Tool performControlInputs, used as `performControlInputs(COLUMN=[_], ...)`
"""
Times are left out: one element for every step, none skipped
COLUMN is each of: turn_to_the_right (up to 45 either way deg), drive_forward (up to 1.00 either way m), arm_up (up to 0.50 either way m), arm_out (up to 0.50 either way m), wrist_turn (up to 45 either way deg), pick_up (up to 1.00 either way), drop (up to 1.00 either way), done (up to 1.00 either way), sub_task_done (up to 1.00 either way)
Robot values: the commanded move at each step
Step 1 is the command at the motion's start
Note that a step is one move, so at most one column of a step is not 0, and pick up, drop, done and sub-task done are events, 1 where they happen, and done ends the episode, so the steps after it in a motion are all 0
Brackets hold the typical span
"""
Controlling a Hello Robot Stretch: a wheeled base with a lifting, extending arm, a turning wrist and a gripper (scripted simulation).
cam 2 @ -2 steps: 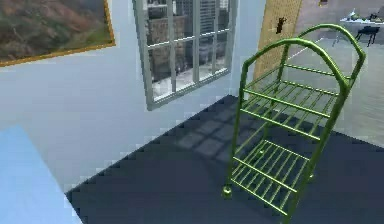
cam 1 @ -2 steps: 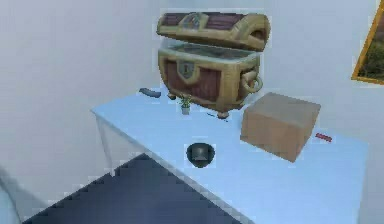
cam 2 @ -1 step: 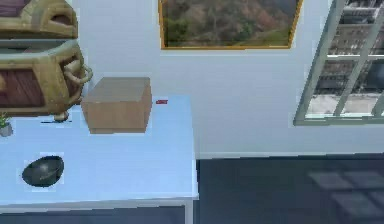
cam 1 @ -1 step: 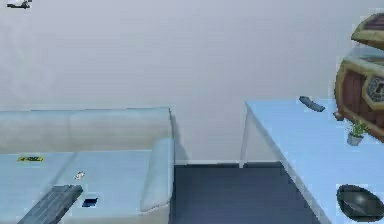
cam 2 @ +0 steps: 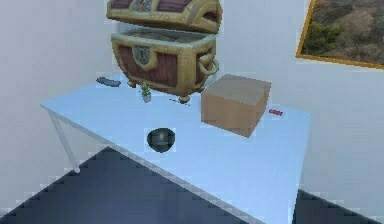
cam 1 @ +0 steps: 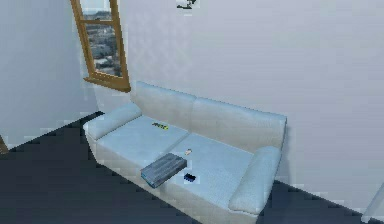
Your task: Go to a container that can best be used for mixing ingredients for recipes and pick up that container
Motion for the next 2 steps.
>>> performControlInputs(turn_to_the_right=[0.0, 0.0], drive_forward=[0.00, 0.00], arm_up=[0.50, 0.38], arm_out=[0.00, 0.00], wrist_turn=[0.0, 0.0], pick_up=[0.00, 0.00], drop=[0.00, 0.00], done=[0.00, 0.00], sub_task_done=[0.00, 0.00])
